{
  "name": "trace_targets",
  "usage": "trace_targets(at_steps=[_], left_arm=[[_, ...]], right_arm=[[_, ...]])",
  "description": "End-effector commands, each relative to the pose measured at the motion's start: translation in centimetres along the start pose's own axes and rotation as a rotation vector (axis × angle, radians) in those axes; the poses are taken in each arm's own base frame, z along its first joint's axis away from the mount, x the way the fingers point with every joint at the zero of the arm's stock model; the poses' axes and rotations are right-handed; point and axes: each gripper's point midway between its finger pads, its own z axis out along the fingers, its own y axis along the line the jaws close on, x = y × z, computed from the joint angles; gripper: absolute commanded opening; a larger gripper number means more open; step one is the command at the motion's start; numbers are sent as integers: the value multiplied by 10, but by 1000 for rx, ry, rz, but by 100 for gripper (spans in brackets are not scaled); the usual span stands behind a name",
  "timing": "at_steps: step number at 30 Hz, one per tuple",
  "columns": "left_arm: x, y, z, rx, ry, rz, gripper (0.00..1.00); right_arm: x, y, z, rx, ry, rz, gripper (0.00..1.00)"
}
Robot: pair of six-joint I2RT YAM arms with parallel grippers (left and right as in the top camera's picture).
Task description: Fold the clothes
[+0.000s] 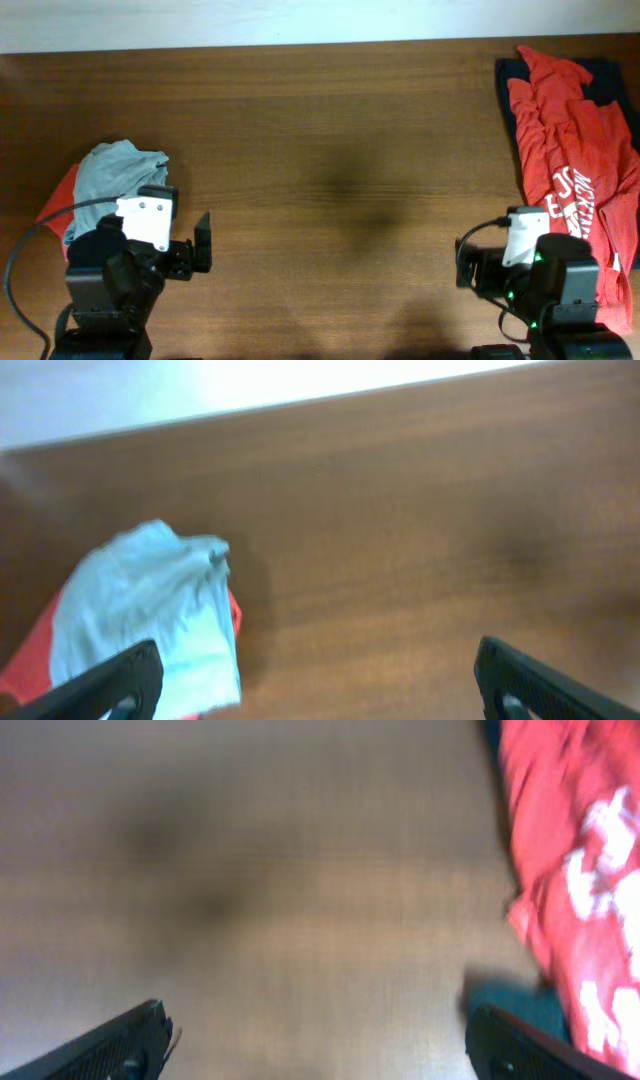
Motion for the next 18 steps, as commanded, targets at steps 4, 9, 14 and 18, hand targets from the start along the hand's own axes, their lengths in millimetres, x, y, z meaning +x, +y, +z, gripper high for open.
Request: trace_targets(at_steps=[4,9,14,18], left_arm=[[14,-1,1,3,50,-15,99],[14,-1,1,3,50,-15,99],[14,-1,1,3,50,-15,99],[14,-1,1,3,50,-15,99]], right_arm=[[18,-3,3,15,69,10,99],[18,-3,3,15,69,10,99],[18,-2,-1,13,38,8,99],[18,-1,-14,7,-33,4,99]])
